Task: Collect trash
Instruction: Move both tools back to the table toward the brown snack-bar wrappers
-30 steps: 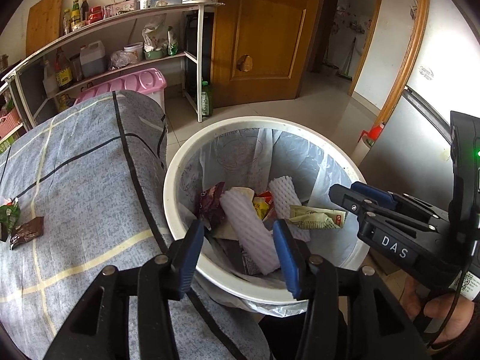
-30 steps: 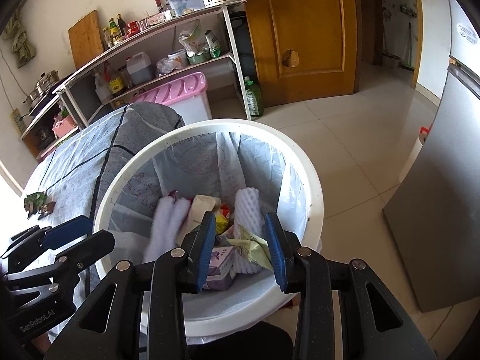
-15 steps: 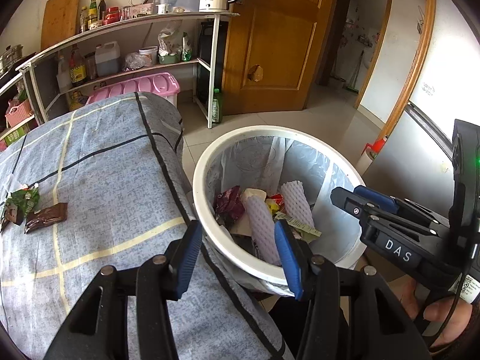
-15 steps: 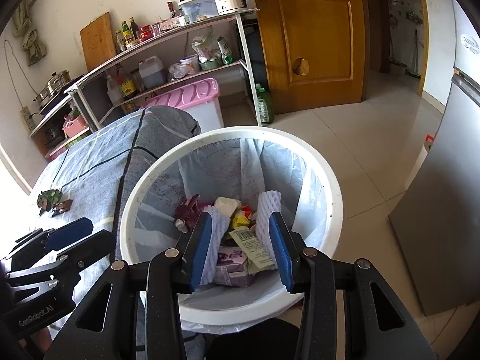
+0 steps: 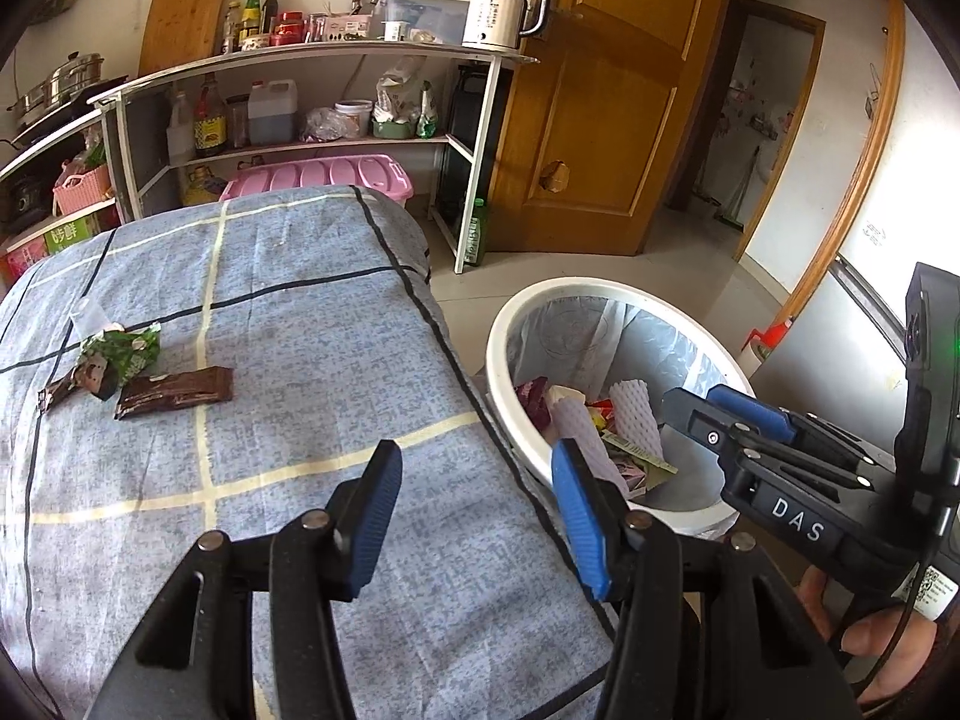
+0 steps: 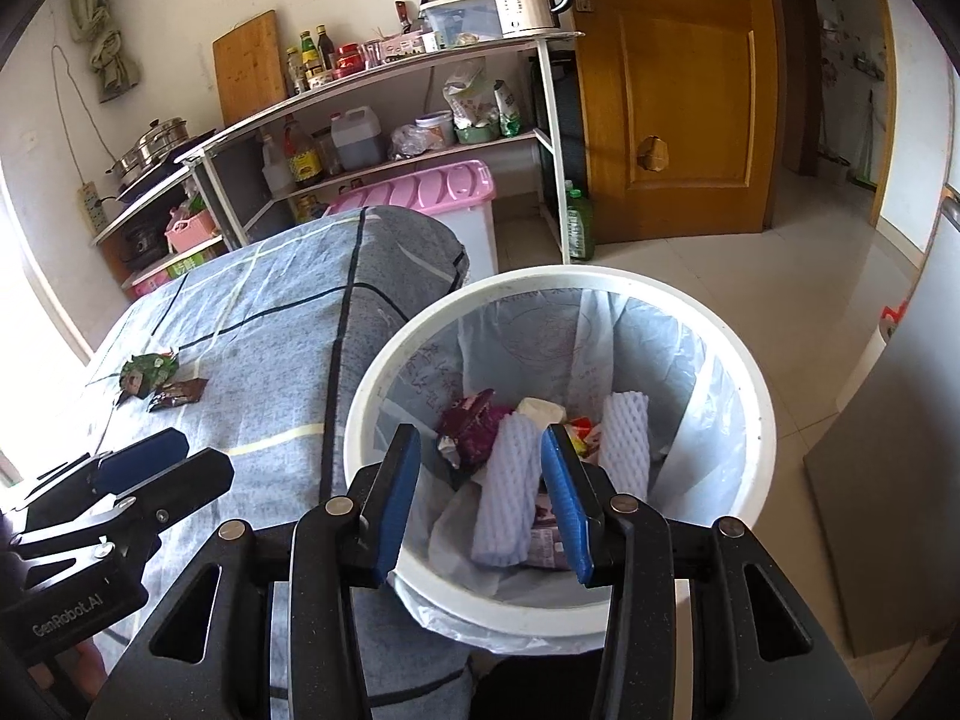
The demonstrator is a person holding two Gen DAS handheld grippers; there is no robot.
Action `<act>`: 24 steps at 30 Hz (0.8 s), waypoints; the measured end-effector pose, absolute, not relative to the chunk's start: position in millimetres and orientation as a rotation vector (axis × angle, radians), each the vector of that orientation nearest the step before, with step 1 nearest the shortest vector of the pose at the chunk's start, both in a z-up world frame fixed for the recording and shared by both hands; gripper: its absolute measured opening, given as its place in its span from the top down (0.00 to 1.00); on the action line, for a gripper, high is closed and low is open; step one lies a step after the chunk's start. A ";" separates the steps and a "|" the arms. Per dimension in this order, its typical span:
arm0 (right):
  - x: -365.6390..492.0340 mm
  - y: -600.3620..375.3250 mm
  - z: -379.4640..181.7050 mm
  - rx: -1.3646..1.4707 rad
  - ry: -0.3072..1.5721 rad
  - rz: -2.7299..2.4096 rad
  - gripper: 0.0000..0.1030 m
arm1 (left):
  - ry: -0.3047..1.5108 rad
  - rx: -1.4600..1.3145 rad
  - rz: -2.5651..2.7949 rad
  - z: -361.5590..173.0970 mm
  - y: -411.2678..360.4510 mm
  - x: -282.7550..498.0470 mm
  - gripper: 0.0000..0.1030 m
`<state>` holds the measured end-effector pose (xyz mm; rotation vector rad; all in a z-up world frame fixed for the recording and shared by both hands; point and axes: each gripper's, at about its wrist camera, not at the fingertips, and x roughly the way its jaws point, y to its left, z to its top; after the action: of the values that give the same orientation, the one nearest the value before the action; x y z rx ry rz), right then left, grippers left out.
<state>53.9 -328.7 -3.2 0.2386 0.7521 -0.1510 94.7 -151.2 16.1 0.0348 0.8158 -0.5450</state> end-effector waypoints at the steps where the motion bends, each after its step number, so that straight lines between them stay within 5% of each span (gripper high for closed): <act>1: 55.0 -324.1 -2.6 0.232 0.752 -0.143 0.58 | 0.815 0.030 -0.541 16.1 -147.0 95.2 0.47; 24: 108.2 -222.3 -11.1 0.135 0.786 0.092 0.52 | 0.798 -0.059 -0.253 16.5 -3.2 128.0 0.44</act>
<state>108.2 -222.3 -11.1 0.1351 0.7865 0.0915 128.0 -3.2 16.5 -0.0588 0.7984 -0.2534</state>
